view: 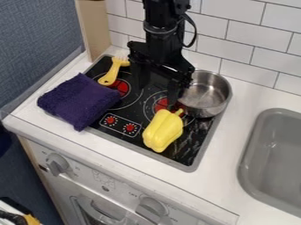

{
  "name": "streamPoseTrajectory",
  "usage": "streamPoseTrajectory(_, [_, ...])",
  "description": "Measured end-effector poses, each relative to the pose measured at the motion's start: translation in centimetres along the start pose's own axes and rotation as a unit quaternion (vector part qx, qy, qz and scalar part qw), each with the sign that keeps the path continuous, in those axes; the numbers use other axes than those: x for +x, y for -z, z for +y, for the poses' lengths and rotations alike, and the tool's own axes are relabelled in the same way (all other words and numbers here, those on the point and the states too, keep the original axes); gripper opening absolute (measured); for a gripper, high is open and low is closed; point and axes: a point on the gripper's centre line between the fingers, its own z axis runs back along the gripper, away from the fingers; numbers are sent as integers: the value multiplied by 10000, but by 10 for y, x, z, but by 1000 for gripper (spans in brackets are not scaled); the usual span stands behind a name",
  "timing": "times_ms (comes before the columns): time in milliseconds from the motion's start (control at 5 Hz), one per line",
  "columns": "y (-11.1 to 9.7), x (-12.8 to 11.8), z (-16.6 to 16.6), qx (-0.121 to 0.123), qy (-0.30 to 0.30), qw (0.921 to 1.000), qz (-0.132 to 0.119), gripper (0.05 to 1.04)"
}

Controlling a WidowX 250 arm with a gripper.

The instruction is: Place the silver saucepan on top of the purple cloth

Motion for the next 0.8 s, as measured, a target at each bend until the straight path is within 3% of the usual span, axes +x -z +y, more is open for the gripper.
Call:
streamPoseTrajectory(200, [8,-2,-1,-17,-9,9999,144,1005])
streamPoseTrajectory(600, [1,48,-50,-60,456,9988,-182,1005])
streamPoseTrajectory(800, [15,71,-73,-173,570,9981,-160,1005])
